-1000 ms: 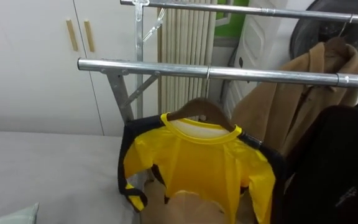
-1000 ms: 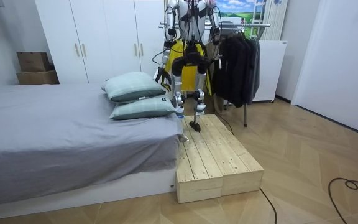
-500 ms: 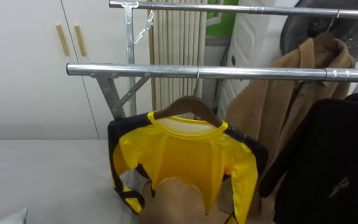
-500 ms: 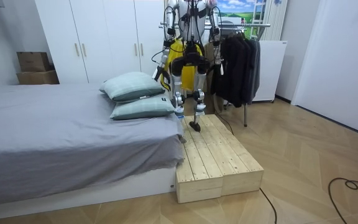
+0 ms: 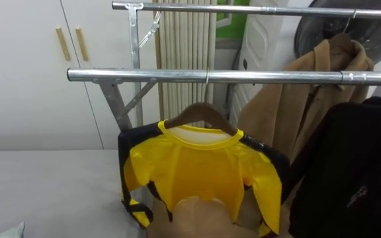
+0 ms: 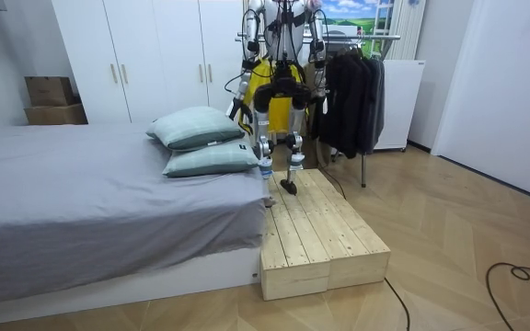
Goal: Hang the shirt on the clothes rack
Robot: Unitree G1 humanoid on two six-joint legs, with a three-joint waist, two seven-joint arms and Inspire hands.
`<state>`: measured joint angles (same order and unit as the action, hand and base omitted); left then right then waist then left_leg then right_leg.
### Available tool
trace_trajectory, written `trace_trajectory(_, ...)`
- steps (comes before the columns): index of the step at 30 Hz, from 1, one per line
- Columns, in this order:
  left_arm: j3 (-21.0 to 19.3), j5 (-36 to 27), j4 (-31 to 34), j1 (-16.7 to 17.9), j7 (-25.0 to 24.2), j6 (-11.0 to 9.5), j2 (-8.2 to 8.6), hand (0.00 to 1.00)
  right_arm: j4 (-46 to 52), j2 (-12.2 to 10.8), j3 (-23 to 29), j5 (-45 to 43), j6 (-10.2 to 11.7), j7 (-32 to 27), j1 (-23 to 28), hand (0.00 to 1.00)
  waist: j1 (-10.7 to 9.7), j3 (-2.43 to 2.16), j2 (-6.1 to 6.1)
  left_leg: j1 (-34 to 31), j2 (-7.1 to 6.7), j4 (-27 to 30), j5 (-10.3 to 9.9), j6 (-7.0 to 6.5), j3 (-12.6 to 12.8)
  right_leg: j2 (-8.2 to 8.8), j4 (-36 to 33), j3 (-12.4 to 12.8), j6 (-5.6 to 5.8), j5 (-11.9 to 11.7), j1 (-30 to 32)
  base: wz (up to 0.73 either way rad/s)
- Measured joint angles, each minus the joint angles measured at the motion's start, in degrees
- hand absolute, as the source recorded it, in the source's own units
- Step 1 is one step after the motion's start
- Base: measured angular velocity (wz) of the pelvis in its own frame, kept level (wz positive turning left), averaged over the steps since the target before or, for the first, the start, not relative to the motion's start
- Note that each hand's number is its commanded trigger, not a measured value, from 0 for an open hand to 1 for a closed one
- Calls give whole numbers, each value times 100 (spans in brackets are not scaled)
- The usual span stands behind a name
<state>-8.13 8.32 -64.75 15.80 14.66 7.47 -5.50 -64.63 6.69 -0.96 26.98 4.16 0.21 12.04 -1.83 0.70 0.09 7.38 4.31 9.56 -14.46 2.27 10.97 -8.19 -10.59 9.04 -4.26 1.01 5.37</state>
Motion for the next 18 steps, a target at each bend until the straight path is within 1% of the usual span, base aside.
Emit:
trace_trajectory(4, 52, -148, -9, 0, -22, -36, 2, 0, -21, 31, 9, -55, -1, 19, -42, 0, 0, -7, 37, -23, -7, 3, -3, -7, -1, 1, 0, 4, 0, -3, 28, 0)
trace_trajectory(7, 57, -164, -10, 0, -39, -50, 9, 0, -26, 35, 14, -73, 0, 15, -83, 0, -2, -25, 65, -67, -9, 10, 8, -31, -18, 8, -8, -14, -3, -6, 60, 2)
trace_trajectory(9, 63, -268, -19, 0, -43, -101, 9, 0, -29, 36, 15, -93, 0, -5, -97, 0, 12, -30, 82, -69, -6, 6, 9, -31, -33, 11, -9, -44, -18, -20, 57, 4)
trace_trajectory(11, 97, -419, -22, -9, -41, -119, 10, 0, -77, 38, 2, -111, 0, -16, -152, 0, 5, -22, 98, -71, -2, 6, 9, -31, -42, 12, -4, -61, -18, -19, 54, 2)
trace_trajectory(14, 286, -635, -29, -31, -42, -125, 11, 0, -89, 47, -4, -236, 2, -86, -211, 0, 10, -8, 130, -76, -2, 4, 9, -30, -59, 20, -9, -89, -11, -7, 54, 4)
trace_trajectory(18, 291, -646, -40, -64, -54, -165, 9, 0, -54, 102, -111, -532, 3, -106, -292, 0, 49, 7, 138, -92, 10, 2, 14, -21, -95, 22, -19, -146, -26, 14, 58, 5)
